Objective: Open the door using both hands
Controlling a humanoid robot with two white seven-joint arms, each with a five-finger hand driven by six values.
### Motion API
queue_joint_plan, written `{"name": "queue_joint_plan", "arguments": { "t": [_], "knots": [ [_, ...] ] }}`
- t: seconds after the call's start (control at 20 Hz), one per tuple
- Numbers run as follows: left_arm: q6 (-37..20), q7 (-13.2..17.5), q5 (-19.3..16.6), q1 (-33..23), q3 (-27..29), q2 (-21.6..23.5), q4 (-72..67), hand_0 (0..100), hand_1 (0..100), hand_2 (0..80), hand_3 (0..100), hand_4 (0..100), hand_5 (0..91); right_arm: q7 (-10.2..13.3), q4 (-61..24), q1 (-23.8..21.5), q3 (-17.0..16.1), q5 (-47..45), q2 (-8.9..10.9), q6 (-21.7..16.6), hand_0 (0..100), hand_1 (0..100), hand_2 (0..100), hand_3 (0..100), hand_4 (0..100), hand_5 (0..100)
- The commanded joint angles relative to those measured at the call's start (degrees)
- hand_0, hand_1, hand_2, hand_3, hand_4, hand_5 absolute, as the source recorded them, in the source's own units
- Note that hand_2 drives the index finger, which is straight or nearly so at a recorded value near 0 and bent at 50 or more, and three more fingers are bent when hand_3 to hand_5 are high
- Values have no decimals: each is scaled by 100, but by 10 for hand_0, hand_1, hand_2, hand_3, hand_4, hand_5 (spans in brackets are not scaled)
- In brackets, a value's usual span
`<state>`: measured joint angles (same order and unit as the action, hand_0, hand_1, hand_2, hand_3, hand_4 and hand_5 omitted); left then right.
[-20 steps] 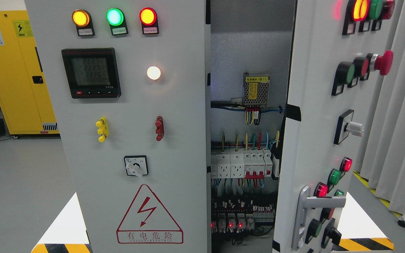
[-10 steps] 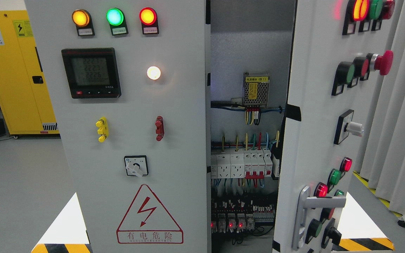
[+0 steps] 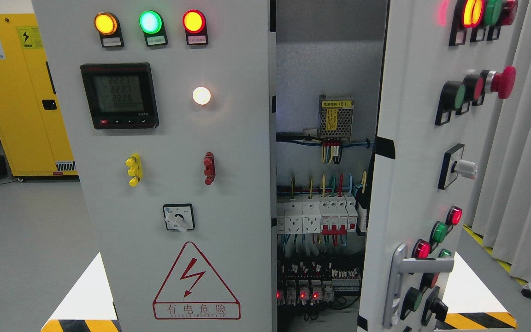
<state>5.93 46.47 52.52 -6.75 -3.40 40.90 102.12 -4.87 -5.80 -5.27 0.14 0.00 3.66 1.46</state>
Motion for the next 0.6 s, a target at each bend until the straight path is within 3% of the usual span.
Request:
{"name": "queue_joint_plan", "arguments": {
  "t": [0.0, 0.2, 0.55],
  "knots": [
    [575, -6, 1093, 1832, -626, 788, 871, 0, 0, 0, 0, 0, 0, 3, 0, 0, 161, -123, -15, 4, 201, 120, 0, 0, 0, 0],
    [987, -24, 1383, 2940, -1144, 683, 845, 0, 0, 0, 0, 0, 0, 3, 0, -9, 170, -123, -15, 4, 201, 121, 0, 0, 0, 0],
    [1410, -41, 1393, 4399, -1821, -2, 547, 0, 0, 0, 0, 0, 0, 3, 0, -9, 170, -123, -15, 4, 201, 121, 0, 0, 0, 0]
  ]
}}
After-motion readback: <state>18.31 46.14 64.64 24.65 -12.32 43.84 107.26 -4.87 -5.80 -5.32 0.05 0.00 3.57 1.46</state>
